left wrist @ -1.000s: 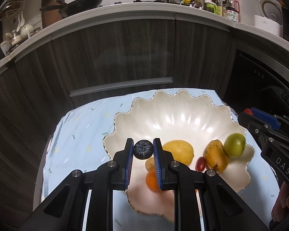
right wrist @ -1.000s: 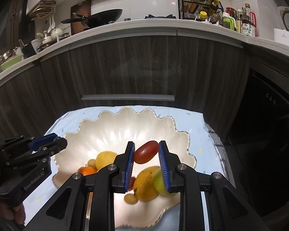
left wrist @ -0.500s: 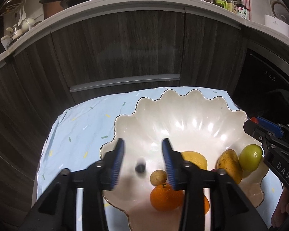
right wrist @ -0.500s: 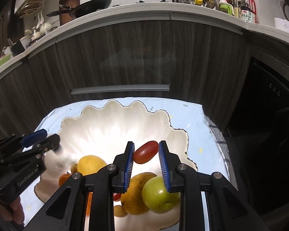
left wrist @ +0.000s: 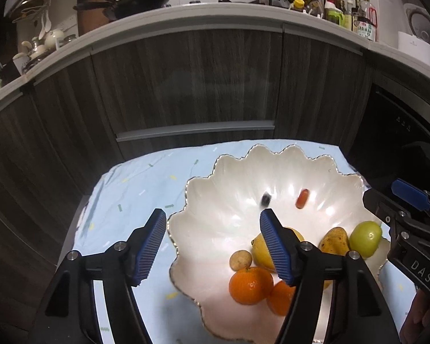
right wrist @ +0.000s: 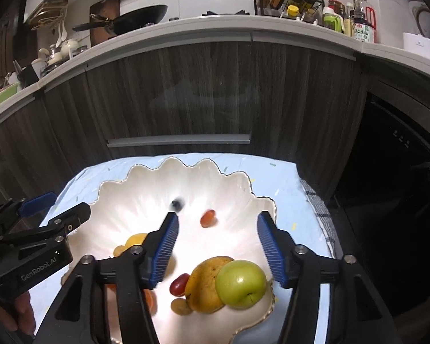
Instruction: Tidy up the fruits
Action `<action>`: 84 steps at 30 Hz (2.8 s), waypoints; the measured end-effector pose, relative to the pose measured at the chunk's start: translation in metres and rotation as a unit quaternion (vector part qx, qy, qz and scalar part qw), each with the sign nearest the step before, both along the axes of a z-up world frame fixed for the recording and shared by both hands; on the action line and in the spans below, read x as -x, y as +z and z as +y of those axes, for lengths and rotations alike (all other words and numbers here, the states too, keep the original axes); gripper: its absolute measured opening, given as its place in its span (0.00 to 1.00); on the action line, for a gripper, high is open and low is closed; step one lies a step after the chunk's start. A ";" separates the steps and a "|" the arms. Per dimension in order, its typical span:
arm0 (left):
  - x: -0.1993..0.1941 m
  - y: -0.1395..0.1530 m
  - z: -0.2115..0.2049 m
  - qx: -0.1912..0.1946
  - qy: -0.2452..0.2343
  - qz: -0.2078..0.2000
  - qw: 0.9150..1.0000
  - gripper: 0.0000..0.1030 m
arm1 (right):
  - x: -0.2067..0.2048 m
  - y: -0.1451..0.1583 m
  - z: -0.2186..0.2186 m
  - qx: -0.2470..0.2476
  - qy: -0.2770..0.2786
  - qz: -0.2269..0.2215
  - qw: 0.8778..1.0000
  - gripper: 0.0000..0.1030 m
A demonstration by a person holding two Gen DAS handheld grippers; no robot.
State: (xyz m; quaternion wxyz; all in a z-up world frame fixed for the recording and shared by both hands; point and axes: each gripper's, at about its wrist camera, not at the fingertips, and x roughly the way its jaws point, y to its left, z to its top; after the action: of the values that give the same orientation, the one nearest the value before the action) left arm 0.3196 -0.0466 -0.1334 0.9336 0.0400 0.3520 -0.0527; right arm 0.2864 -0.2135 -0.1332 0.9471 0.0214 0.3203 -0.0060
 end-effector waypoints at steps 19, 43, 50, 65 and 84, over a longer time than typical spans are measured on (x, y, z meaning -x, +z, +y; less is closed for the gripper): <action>0.089 0.067 0.013 -0.007 0.021 -0.045 0.999 0.70 | 0.088 0.062 0.010 0.008 0.002 -0.056 0.998 0.63; 0.197 0.096 0.036 0.001 0.053 -0.049 0.997 0.75 | 0.179 0.089 0.029 0.008 0.006 -0.049 0.999 0.69; 0.219 0.098 0.040 0.006 0.054 -0.041 0.998 0.75 | 0.200 0.091 0.033 -0.003 0.008 -0.040 0.999 0.69; 0.254 0.089 0.051 0.008 0.070 -0.022 0.997 0.75 | 0.232 0.080 0.042 -0.003 0.007 -0.016 1.000 0.69; 0.271 0.086 0.050 0.014 0.066 -0.018 0.998 0.75 | 0.248 0.078 0.039 0.000 0.003 -0.018 1.000 0.69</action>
State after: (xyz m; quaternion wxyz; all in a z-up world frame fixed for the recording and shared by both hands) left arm 0.0485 0.0036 -0.0471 0.9417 0.0045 0.3365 0.0053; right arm 0.0379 -0.1743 -0.0555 0.9527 0.0205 0.3034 -0.0032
